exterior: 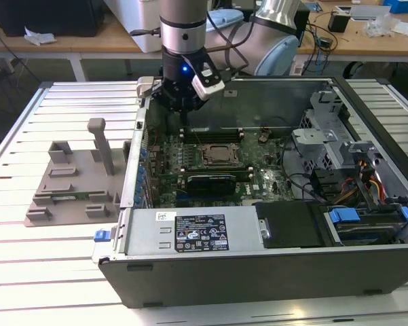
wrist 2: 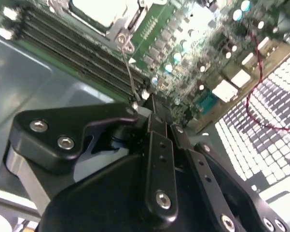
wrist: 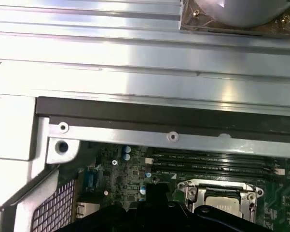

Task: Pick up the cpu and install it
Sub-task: 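Install the first cpu locking lever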

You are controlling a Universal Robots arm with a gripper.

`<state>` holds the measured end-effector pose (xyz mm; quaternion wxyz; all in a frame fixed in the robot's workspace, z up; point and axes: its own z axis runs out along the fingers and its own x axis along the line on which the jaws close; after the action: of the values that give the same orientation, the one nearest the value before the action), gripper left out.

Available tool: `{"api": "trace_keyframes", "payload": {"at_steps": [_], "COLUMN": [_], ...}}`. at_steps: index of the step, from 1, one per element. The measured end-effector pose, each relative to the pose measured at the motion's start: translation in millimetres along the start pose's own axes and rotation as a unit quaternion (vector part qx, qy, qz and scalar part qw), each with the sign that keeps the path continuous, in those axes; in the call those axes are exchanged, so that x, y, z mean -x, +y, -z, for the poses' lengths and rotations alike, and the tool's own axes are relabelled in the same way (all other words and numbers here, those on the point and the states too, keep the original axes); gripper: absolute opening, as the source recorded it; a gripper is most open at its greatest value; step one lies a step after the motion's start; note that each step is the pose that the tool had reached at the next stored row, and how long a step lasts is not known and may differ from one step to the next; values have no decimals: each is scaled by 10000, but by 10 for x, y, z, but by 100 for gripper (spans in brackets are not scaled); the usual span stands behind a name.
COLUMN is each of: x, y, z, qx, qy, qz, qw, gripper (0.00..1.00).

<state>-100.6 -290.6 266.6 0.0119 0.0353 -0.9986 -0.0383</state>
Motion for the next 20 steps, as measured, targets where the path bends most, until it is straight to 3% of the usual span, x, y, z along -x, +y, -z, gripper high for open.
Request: {"api": "trace_keyframes", "payload": {"at_steps": [3,6,9,11,12,16,17,18,20], "x": [6,64,176,319,426,444,445,444,445], "y": [-4,-9,-17,-28,-36,-38,-43,-63,-96], "z": [-44,-57,-59,-63,-71,-72,-76,-80,-89], "qx": [-1,-1,-1,0,1,2,20,107,191], "qy": [0,1,3,22,41,43,42,36,31], "qz": [2,1,1,0,-2,-2,-1,1,4], "qw": [10000,10000,10000,10000,10000,10000,10000,9999,9998], "gripper": [11,11,11,11,11,11,11,11,11]}}
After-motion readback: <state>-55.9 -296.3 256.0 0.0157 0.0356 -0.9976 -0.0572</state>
